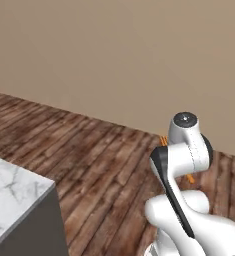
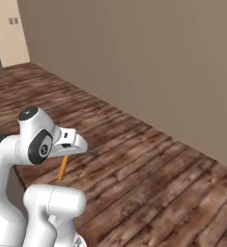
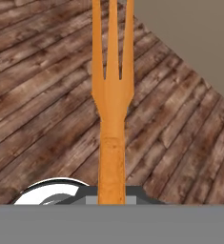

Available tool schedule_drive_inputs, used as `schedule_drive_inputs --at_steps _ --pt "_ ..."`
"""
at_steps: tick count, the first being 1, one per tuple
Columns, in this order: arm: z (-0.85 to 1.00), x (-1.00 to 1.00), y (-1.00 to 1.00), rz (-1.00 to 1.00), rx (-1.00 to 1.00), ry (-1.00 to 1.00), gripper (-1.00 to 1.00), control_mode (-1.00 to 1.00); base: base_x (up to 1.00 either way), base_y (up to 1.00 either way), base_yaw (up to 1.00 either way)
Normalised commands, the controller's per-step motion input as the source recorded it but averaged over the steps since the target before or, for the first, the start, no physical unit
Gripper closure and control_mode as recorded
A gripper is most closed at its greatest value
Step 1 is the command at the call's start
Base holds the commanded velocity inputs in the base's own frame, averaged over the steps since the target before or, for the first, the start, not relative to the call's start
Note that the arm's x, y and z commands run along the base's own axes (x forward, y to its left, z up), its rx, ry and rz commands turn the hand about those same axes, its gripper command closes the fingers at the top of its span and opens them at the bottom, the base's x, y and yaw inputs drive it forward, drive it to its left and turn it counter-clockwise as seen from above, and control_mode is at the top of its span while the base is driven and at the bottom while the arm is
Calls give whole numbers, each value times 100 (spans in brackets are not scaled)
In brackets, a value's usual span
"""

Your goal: Take the fork and place it on the left side of the plate. Then take the spoon and place it on the right side of the plate. Make sure they're directly next to the plate.

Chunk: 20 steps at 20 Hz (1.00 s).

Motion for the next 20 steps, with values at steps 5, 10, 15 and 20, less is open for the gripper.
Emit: schedule_drive_inputs --at_steps 5,10,15,20 --pt "0 0 0 0 0 0 100 100 100 0 53" --pt "0 0 0 0 0 0 100 100 100 -2 52" --pt "0 0 0 0 0 0 100 100 100 -16 52" --pt "0 0 0 0 0 0 100 100 100 -48 46"
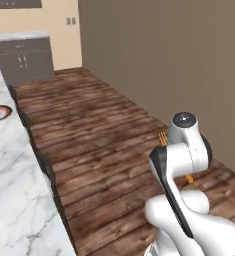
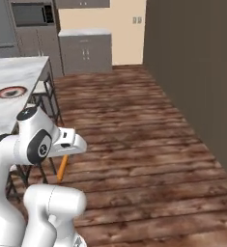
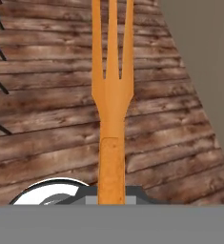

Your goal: Take the fork and place it on the left side of the plate. Then take the spoon and place it on the right side of the plate. Make sure they're directly next to the plate.

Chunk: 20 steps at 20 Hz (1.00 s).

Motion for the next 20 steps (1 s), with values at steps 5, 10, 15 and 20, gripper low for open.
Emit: schedule_drive_inputs --at_steps 5,10,15,20 --pt "0 0 0 0 0 0 100 100 100 -65 42" --pt "0 0 0 0 0 0 100 100 100 -65 43" --pt "0 0 0 0 0 0 100 100 100 -63 45" --pt "0 0 0 0 0 0 100 100 100 -48 46"
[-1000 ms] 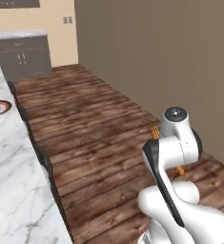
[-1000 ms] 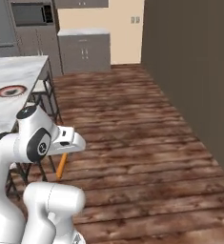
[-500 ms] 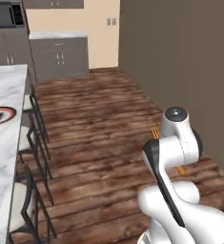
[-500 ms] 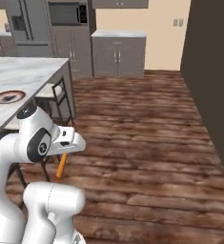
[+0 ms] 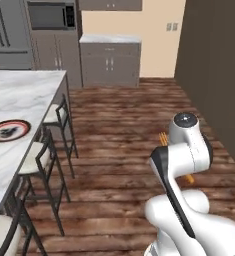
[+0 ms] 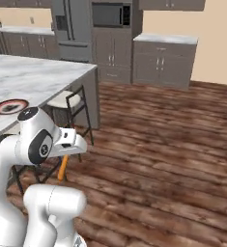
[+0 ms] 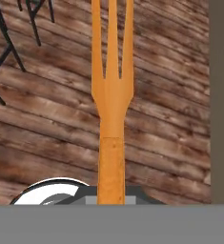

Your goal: Take the fork and place it on the left side of the plate. Then take the spoon and place it on the right side of the plate. Make sure they're directly next to the plate.

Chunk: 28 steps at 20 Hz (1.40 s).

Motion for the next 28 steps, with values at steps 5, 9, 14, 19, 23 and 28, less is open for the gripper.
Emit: schedule_drive_inputs --at_steps 5,9,14,19,23,28 --pt "0 0 0 0 0 0 100 100 93 -26 49" --pt "0 0 0 0 0 0 100 100 83 -14 50" --pt "0 0 0 0 0 0 100 100 60 -3 51" --pt "0 0 0 0 0 0 100 100 40 0 52" --pt "0 0 0 0 0 0 100 100 60 0 53" --pt "0 0 0 0 0 0 100 100 77 -13 49"
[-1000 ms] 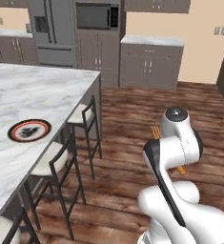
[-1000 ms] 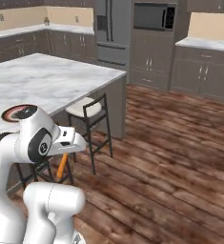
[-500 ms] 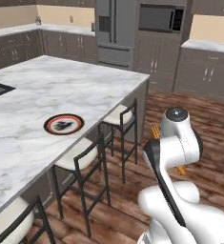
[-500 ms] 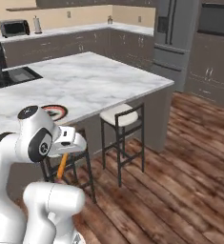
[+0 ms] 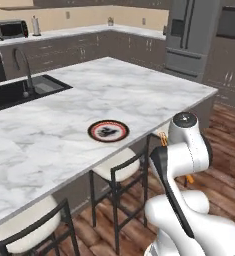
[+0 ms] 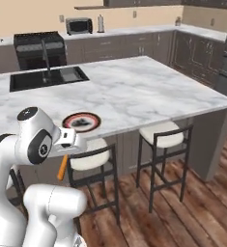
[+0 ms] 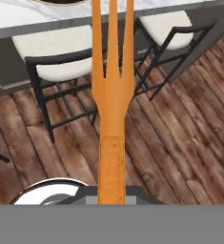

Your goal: Take the fork and place it on the left side of the plate. Then take the spoon and place it on the right side of the plate. Make sure they're directly next to the plate.

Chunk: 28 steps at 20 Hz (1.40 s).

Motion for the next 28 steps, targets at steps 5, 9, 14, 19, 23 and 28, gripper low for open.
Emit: schedule_drive_inputs --at_steps 5,9,14,19,23,28 --pt "0 0 0 0 0 0 100 100 54 -14 46" --pt "0 0 0 0 0 0 100 100 23 -13 44" --pt "0 0 0 0 0 0 100 100 40 -22 39" --pt "0 0 0 0 0 0 100 100 67 -31 32" --pt "0 0 0 0 0 0 100 100 52 -27 24" --pt "0 0 0 0 0 0 100 100 10 -14 17"
